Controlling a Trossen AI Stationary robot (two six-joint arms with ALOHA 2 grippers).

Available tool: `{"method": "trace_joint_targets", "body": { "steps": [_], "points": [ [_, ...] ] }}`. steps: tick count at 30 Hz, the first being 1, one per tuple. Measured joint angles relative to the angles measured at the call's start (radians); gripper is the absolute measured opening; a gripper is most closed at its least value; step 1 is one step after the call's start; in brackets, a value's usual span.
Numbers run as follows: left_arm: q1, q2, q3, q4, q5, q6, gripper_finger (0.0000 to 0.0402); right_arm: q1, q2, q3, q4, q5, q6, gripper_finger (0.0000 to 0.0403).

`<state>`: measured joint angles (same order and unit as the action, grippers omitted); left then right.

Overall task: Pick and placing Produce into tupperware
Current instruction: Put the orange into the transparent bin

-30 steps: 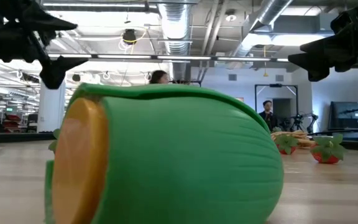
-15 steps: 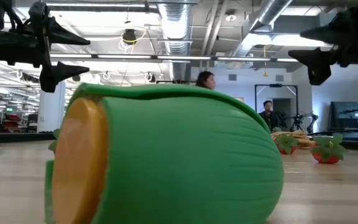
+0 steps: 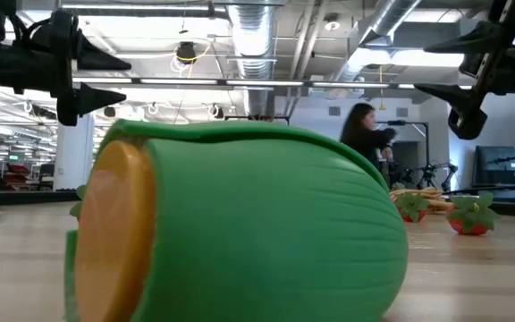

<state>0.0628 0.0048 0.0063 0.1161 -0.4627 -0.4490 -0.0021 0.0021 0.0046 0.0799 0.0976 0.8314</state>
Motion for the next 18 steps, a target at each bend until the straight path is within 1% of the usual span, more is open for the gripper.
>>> {"method": "trace_joint_targets", "body": {
  "steps": [2, 3, 5, 6, 9, 11, 13, 16, 18],
  "points": [
    [0.000, 0.000, 0.000, 0.027, -0.036, -0.109, 0.0320, 0.000, 0.000, 0.000, 0.008, 0.036, 0.007, 0.0255],
    [0.000, 0.000, 0.000, 0.022, -0.056, -0.139, 0.0320, 0.000, 0.000, 0.000, 0.007, 0.045, 0.007, 0.0255],
    [0.000, 0.000, 0.000, -0.008, -0.102, -0.147, 0.0320, 0.000, 0.002, 0.000, 0.002, 0.063, 0.000, 0.0255],
    [0.000, 0.000, 0.000, -0.024, -0.121, -0.126, 0.0320, 0.000, 0.005, 0.000, -0.002, 0.068, -0.008, 0.0255],
    [0.000, 0.012, 0.004, -0.027, -0.128, 0.022, 0.0320, 0.000, 0.017, 0.000, -0.010, 0.068, -0.049, 0.0255],
    [-0.001, 0.013, 0.007, -0.035, -0.103, 0.034, 0.0320, 0.003, 0.022, 0.000, -0.021, 0.067, -0.049, 0.0255],
    [-0.002, 0.013, 0.009, -0.038, -0.057, -0.038, 0.0320, 0.010, 0.035, 0.000, -0.019, 0.068, -0.023, 0.0255],
    [-0.002, 0.013, 0.009, -0.040, -0.026, -0.154, 0.0320, 0.018, 0.053, 0.000, -0.019, 0.068, 0.007, 0.0255],
    [-0.002, 0.013, 0.009, -0.042, 0.027, -0.190, 0.0320, 0.022, 0.064, 0.000, -0.015, 0.068, 0.007, 0.0255]
  ]
}}
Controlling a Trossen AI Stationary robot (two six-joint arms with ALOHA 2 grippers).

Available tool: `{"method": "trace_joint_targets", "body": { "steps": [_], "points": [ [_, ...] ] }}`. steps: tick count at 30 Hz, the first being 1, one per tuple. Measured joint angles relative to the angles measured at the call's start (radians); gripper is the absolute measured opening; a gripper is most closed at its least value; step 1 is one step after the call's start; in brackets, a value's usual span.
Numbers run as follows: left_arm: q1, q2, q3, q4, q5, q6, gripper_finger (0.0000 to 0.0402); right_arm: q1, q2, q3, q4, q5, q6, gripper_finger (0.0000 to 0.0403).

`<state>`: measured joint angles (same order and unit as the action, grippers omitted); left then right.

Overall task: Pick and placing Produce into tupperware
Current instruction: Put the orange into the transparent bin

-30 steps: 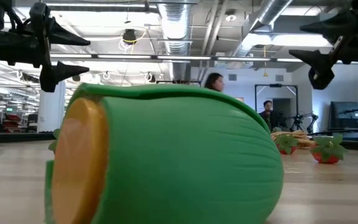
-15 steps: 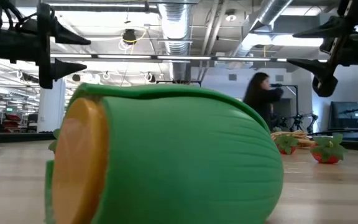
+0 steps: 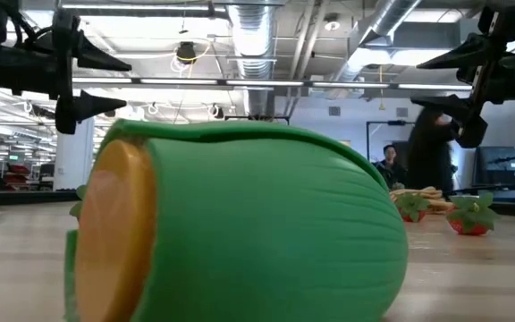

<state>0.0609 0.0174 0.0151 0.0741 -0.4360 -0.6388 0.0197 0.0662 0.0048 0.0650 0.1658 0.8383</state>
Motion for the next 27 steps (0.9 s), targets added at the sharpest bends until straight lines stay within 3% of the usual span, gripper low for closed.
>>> {"method": "trace_joint_targets", "body": {
  "steps": [6, 11, 14, 18, 22, 27],
  "points": [
    [0.000, 0.000, 0.001, -0.015, 0.186, -0.139, 0.0320, 0.033, 0.030, 0.000, 0.081, -0.007, 0.050, 0.0255],
    [0.000, 0.000, 0.001, -0.008, 0.343, -0.201, 0.0320, 0.035, 0.061, 0.000, 0.189, 0.005, -0.026, 0.0255],
    [0.000, 0.000, 0.002, -0.039, 0.276, -0.204, 0.0320, 0.042, 0.108, 0.000, 0.351, 0.014, -0.014, 0.0255],
    [0.001, 0.005, 0.004, -0.028, 0.170, -0.083, 0.0320, 0.080, 0.191, 0.011, 0.536, -0.012, -0.084, 0.0255],
    [0.001, 0.005, 0.004, -0.011, 0.100, -0.190, 0.0320, 0.131, 0.293, 0.072, 0.586, -0.010, -0.196, 0.0255],
    [0.000, 0.001, 0.003, 0.059, 0.188, -0.197, 0.0320, 0.167, 0.424, 0.148, 0.588, -0.008, -0.238, 0.0255]
  ]
}}
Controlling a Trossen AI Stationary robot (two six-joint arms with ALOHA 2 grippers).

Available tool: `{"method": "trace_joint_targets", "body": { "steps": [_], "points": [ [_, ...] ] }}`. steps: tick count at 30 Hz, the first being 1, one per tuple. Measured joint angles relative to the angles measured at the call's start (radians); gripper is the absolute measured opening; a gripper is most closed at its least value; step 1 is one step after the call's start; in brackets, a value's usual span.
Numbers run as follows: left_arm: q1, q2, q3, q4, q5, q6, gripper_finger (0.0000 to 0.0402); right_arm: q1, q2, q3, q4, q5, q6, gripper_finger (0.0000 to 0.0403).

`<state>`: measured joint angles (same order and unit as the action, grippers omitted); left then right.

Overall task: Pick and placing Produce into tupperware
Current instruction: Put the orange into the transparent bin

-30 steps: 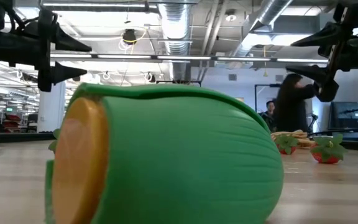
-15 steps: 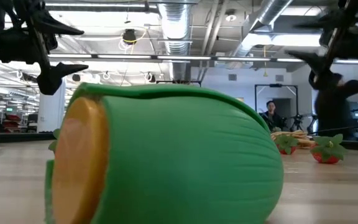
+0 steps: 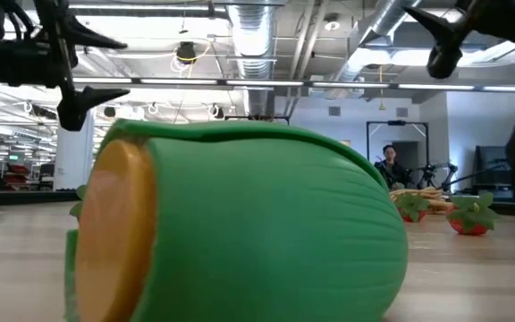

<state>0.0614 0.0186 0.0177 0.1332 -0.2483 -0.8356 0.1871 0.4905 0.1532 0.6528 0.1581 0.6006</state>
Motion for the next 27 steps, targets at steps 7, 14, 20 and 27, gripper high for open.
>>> {"method": "trace_joint_targets", "body": {
  "steps": [7, 14, 20, 27],
  "points": [
    [0.000, 0.001, 0.000, 0.012, 0.087, -0.030, 0.0320, 0.000, 0.165, 0.066, -0.001, 0.000, -0.061, 0.0255],
    [-0.009, 0.001, 0.000, 0.016, 0.131, 0.102, 0.0234, -0.037, 0.275, 0.128, -0.001, 0.000, -0.021, 0.0255],
    [-0.008, 0.001, 0.000, 0.019, -0.004, 0.216, 0.0104, -0.066, 0.283, 0.175, 0.000, 0.000, -0.087, 0.0255],
    [-0.007, 0.001, 0.001, 0.020, -0.050, 0.172, 0.0046, -0.072, 0.281, 0.210, -0.002, -0.004, -0.083, 0.0255]
  ]
}}
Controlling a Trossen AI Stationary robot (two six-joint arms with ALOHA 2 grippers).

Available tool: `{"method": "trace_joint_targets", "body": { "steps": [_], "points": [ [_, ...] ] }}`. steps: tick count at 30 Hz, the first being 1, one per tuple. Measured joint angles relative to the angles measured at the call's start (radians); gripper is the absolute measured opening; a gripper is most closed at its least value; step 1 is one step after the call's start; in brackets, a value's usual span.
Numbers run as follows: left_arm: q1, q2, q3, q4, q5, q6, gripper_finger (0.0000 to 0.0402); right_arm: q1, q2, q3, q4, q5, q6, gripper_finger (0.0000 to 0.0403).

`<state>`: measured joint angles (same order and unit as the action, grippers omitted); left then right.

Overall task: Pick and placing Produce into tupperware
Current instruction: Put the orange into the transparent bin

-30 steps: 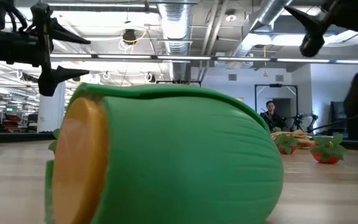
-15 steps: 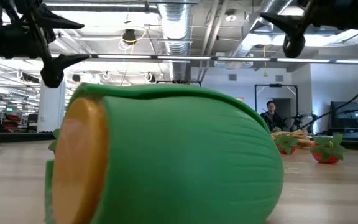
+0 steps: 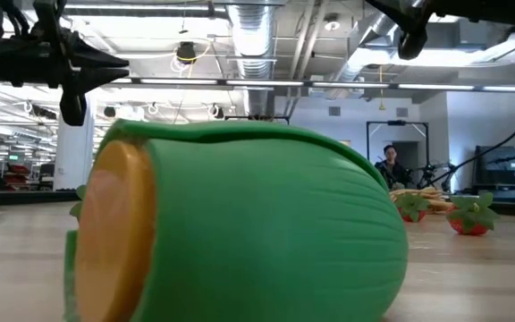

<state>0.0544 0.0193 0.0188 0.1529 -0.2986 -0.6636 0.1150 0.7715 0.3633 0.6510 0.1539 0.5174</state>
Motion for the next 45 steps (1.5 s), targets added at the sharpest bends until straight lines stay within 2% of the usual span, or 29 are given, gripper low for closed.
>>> {"method": "trace_joint_targets", "body": {
  "steps": [4, 9, 13, 17, 22, 26, 28, 34, 39, 42, 45],
  "points": [
    [0.000, 0.000, 0.000, -0.048, 0.029, 0.003, 0.0062, -0.001, 0.000, 0.003, -0.005, -0.023, -0.009, 0.0255],
    [0.000, 0.036, 0.001, -0.102, 0.026, 0.030, 0.0123, -0.003, 0.000, 0.003, -0.040, -0.025, -0.027, 0.0255],
    [-0.006, 0.090, 0.010, -0.105, 0.076, 0.118, 0.0170, -0.006, 0.001, 0.003, -0.076, -0.025, -0.027, 0.0255],
    [-0.021, 0.154, 0.067, -0.121, 0.111, 0.230, 0.0196, -0.006, 0.001, 0.003, -0.087, -0.026, -0.028, 0.0255],
    [-0.031, 0.249, 0.184, -0.155, 0.069, 0.394, 0.0204, -0.006, 0.001, 0.003, -0.093, -0.026, -0.028, 0.0255],
    [-0.031, 0.349, 0.308, -0.344, -0.087, 0.437, 0.0204, -0.005, 0.001, 0.003, -0.108, -0.025, -0.028, 0.0255],
    [-0.031, 0.419, 0.369, -0.423, -0.144, 0.490, 0.0204, -0.005, 0.000, 0.004, -0.121, -0.025, -0.028, 0.0255],
    [-0.031, 0.676, 0.518, -0.532, -0.185, 0.764, 0.0204, -0.006, 0.001, 0.004, -0.156, -0.023, -0.028, 0.0255],
    [-0.011, 0.863, 0.644, -0.587, -0.310, 0.854, 0.0204, -0.004, 0.001, 0.004, -0.157, -0.024, -0.014, 0.0255],
    [0.047, 0.959, 0.735, -0.683, -0.306, 0.866, 0.0204, 0.005, 0.001, 0.004, -0.178, -0.024, 0.005, 0.0255],
    [0.139, 1.051, 0.832, -0.800, -0.217, 0.833, 0.0204, 0.019, 0.001, 0.004, -0.195, -0.025, 0.007, 0.0255]
  ]
}}
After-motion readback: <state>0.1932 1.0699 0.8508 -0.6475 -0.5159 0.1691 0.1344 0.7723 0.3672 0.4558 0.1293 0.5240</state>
